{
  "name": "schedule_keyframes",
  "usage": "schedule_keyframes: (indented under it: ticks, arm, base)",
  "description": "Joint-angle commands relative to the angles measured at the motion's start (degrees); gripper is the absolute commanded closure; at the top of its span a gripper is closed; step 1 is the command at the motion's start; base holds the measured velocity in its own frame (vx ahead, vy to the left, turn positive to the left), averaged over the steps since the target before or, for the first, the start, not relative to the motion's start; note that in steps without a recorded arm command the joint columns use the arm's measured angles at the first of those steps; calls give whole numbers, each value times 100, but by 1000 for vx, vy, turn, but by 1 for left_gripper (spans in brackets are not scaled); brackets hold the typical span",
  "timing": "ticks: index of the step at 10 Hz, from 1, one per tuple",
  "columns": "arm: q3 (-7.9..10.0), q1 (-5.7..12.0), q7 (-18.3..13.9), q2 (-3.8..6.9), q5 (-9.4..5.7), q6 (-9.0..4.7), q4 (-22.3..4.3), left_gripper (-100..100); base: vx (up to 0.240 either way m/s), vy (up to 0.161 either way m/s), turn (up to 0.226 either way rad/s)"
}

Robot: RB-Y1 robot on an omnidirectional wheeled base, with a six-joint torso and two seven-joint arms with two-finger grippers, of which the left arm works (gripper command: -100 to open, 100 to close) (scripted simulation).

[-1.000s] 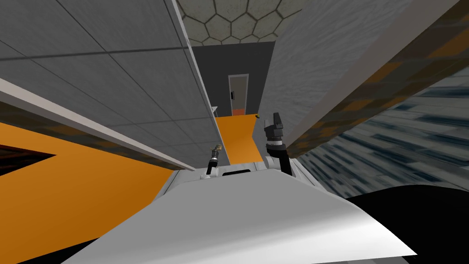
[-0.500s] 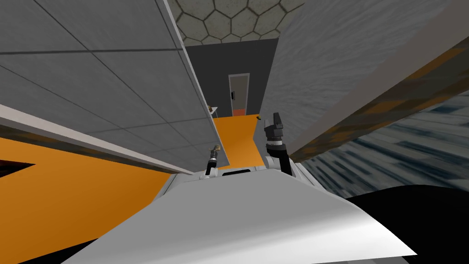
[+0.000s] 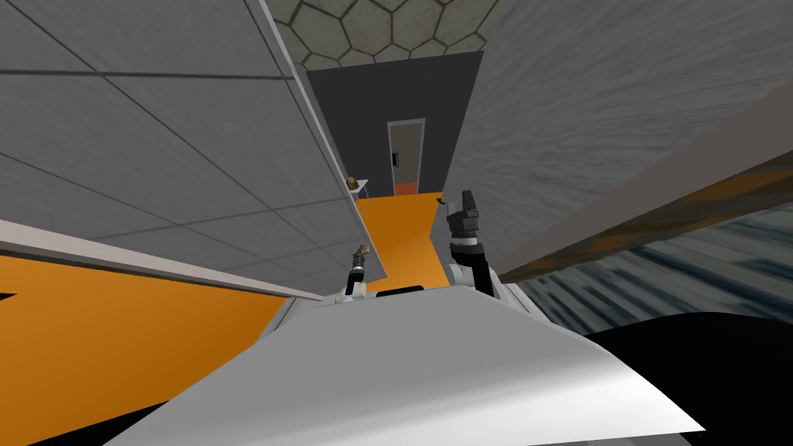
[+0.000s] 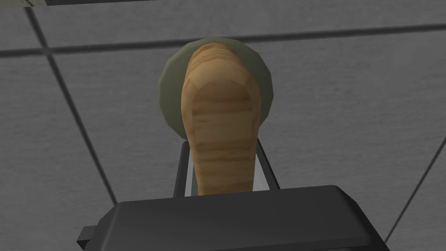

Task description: Push the door open

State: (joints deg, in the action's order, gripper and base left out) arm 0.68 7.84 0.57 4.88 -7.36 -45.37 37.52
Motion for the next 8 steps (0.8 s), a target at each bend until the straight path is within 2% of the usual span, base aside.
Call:
schedule_keyframes:
  ticks: [1, 4, 5, 7, 8]
  arm:
    - [179, -15, 48, 73, -86, -7, -25, 100]
    - [362, -13, 109, 99, -178, -10, -53, 100]
    - [362, -13, 109, 99, -178, -10, -53, 100]
    - [545, -12, 170, 119, -269, -13, -82, 100]
    - [545, -12, 170, 119, -269, -13, -82, 100]
  base:
    - [127, -46, 48]
    - [174, -91, 88]
    - [148, -50, 33]
    - [170, -80, 67]
    - [147, -57, 55]
